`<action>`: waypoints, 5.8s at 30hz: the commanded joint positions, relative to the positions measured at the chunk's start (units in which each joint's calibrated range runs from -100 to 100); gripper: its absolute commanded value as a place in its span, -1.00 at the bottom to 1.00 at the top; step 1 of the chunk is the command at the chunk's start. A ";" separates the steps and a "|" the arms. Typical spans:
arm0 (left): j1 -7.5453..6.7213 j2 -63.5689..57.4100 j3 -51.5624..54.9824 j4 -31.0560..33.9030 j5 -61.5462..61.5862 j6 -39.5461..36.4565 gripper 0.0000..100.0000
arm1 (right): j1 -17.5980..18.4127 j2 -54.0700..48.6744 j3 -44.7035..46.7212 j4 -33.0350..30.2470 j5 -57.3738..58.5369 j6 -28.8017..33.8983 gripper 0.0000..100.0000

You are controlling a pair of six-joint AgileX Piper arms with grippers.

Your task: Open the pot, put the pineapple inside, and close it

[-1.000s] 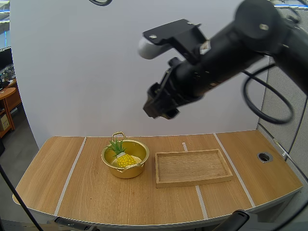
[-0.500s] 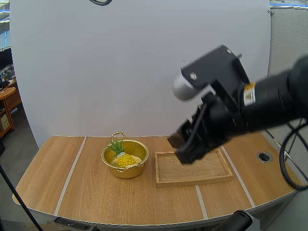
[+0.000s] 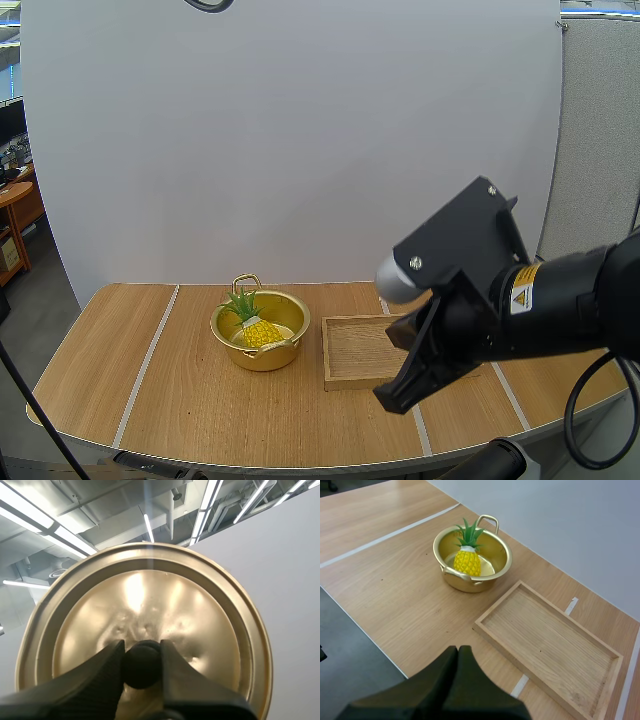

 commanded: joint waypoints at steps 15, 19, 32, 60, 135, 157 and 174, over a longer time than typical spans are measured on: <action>0.12 -0.37 -0.42 0.13 -2.52 -0.29 -1.00 | -0.18 -0.60 0.46 -0.90 0.00 -0.17 -1.00; 0.12 -0.37 -0.42 0.13 -2.52 -0.29 -1.00 | -0.18 -0.30 0.46 -1.18 0.00 -0.17 -1.00; 0.12 -0.37 -0.42 0.13 -2.52 -0.29 -1.00 | -0.18 14.49 0.32 -0.39 -7.72 -0.17 -1.00; 0.12 -0.37 -0.42 0.13 -2.52 -0.29 -1.00 | -0.18 14.95 0.32 2.79 -10.21 -0.48 -1.00; 0.12 28.71 56.47 -12.80 11.07 10.96 -1.00 | -0.18 14.95 0.32 1.47 -10.91 -0.48 -1.00; 0.12 30.74 57.10 -17.76 9.35 13.91 -1.00 | -0.18 14.95 0.32 1.47 -10.91 -0.48 -1.00; 0.12 35.70 57.88 -18.02 8.60 13.91 -1.00 | -0.18 14.95 0.32 1.47 -11.10 -0.48 -1.00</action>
